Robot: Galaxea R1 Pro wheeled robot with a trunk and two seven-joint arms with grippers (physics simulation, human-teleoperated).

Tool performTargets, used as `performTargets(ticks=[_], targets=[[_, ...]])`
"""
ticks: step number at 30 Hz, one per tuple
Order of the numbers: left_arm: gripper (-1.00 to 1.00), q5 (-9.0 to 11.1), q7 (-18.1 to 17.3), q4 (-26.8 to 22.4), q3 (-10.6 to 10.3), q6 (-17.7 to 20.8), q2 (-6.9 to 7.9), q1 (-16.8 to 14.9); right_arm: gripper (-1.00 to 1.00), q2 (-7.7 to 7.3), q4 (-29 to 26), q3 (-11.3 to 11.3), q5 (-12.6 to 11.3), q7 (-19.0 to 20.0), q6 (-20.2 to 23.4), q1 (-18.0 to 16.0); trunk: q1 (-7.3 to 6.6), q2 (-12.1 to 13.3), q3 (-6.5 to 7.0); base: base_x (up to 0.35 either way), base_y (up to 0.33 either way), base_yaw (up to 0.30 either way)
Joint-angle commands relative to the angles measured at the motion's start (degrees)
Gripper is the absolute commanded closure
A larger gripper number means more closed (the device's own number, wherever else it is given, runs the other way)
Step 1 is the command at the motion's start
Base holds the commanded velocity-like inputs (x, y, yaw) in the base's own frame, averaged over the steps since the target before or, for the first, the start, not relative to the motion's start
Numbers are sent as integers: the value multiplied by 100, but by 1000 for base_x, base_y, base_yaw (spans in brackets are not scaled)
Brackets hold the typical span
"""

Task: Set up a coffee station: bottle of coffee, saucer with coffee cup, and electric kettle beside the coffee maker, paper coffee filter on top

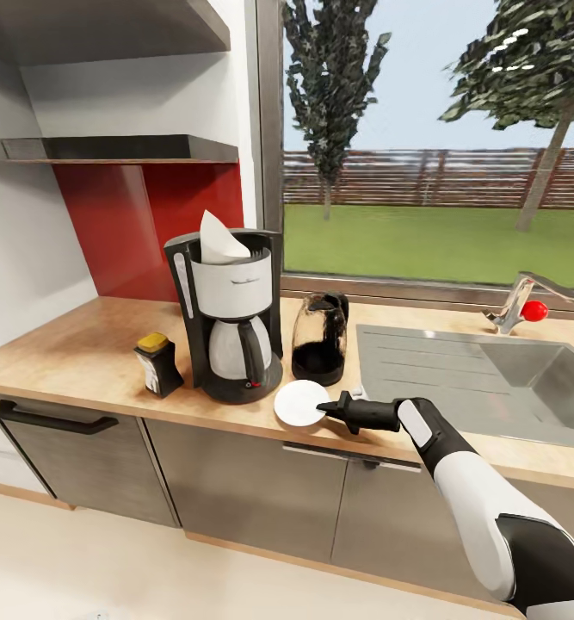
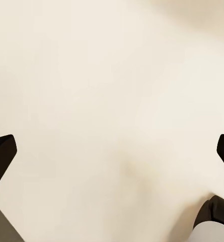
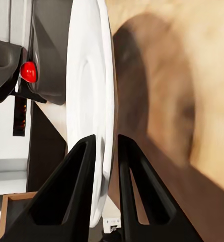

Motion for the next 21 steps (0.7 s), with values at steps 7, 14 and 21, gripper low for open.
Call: performTargets(ticks=[7, 14, 21], targets=[[-100, 37, 21, -9, -49, 30, 1, -2, 100, 2, 39, -15, 165, -34, 5, -1, 1, -3, -7, 0, 0, 0], [-100, 37, 21, -9, -49, 30, 1, -2, 100, 2, 39, -15, 165, -34, 5, -1, 1, -3, -7, 0, 0, 0], [-100, 37, 21, -9, -49, 30, 1, -2, 100, 2, 39, -15, 165, -27, 5, -1, 1, -3, -7, 0, 0, 0]])
